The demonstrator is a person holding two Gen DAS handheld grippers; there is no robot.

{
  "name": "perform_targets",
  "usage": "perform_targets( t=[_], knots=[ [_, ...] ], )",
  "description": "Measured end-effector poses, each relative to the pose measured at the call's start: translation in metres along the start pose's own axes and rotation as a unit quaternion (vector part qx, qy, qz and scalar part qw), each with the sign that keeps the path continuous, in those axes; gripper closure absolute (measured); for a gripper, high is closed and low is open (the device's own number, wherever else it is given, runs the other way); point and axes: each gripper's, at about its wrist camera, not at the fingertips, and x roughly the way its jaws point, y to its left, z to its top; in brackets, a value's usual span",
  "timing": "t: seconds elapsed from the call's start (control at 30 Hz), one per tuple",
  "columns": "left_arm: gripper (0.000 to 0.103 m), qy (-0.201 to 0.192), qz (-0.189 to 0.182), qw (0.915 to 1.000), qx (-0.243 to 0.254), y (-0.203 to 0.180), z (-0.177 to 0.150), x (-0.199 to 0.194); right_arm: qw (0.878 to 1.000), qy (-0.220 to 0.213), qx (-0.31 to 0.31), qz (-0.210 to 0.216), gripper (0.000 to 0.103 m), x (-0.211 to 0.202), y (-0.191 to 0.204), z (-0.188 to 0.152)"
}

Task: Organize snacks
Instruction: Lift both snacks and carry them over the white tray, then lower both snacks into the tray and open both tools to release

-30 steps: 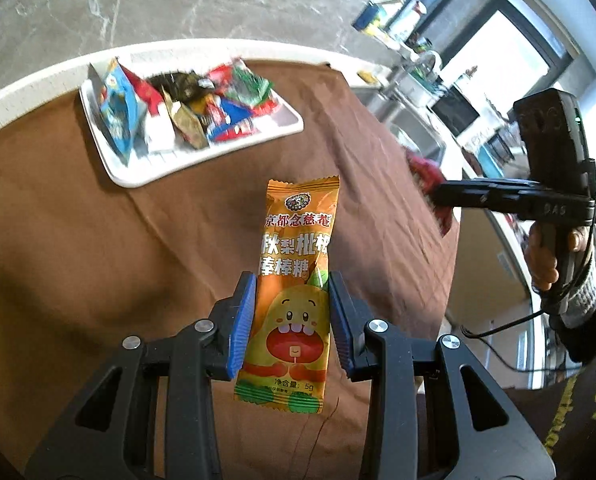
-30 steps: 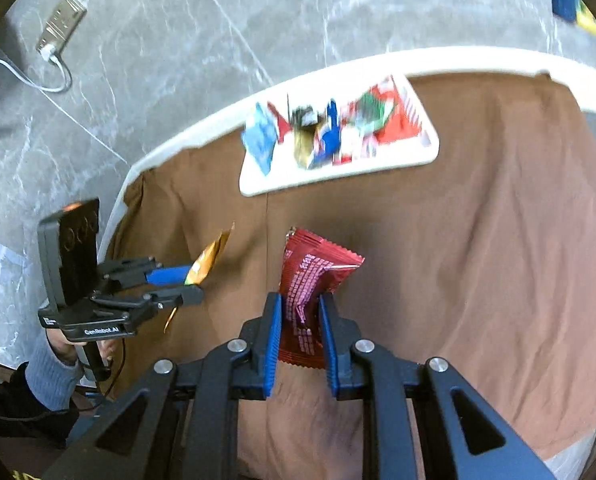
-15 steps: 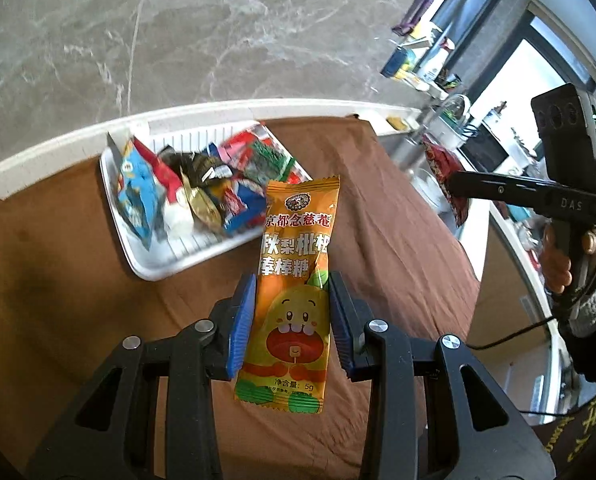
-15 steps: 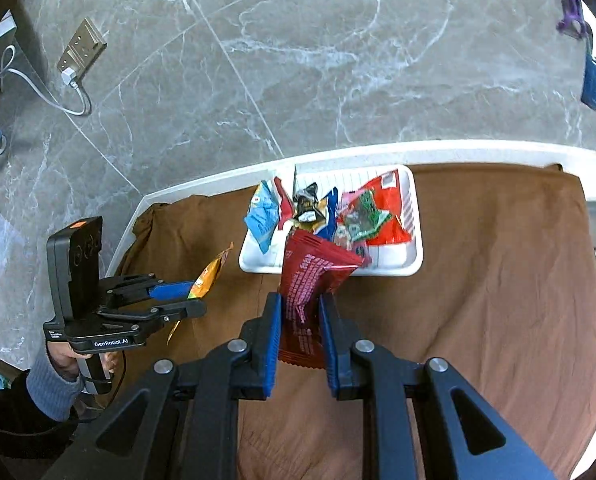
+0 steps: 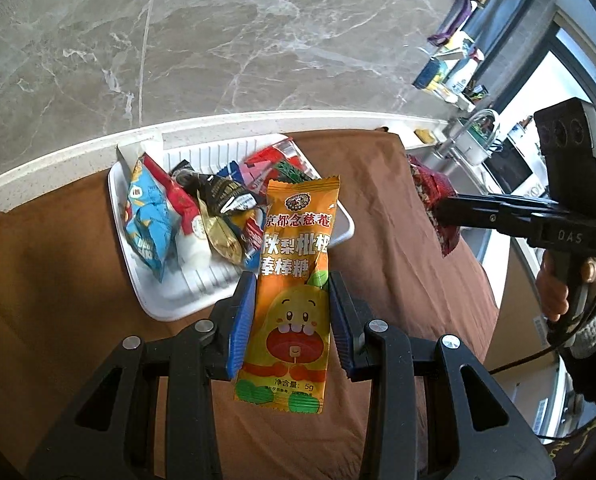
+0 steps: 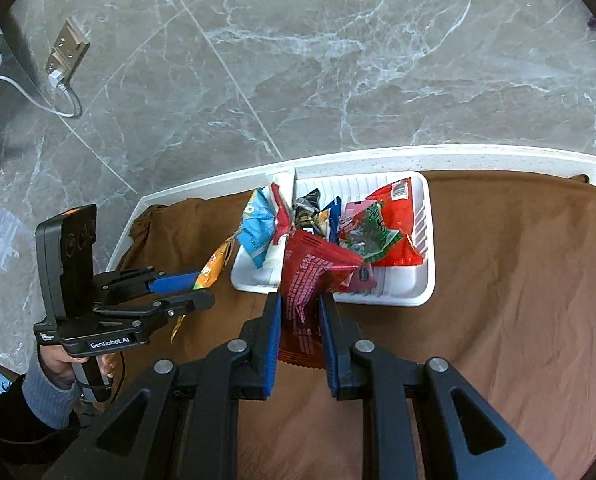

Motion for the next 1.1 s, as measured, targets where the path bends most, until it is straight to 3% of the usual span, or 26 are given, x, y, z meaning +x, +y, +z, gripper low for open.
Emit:
perform_targets(
  t=[0.47, 1.0, 1.1],
  knots=[
    [0.070, 0.012, 0.003, 0.9985, -0.054, 0.049, 0.039, 0.052, 0.999, 0.028, -0.004, -0.019, 0.082, 0.071, -0.026, 0.038],
    [0.069, 0.012, 0.011, 0.9954, -0.094, 0.075, 0.071, 0.100, 0.998, 0.043, -0.033, -0.032, 0.082, 0.137, -0.019, 0.059],
    [0.054, 0.010, 0.025, 0.9950, -0.096, 0.076, 0.072, 0.105, 0.997, 0.042, -0.046, -0.047, 0.080, 0.143, -0.017, 0.060]
  ],
)
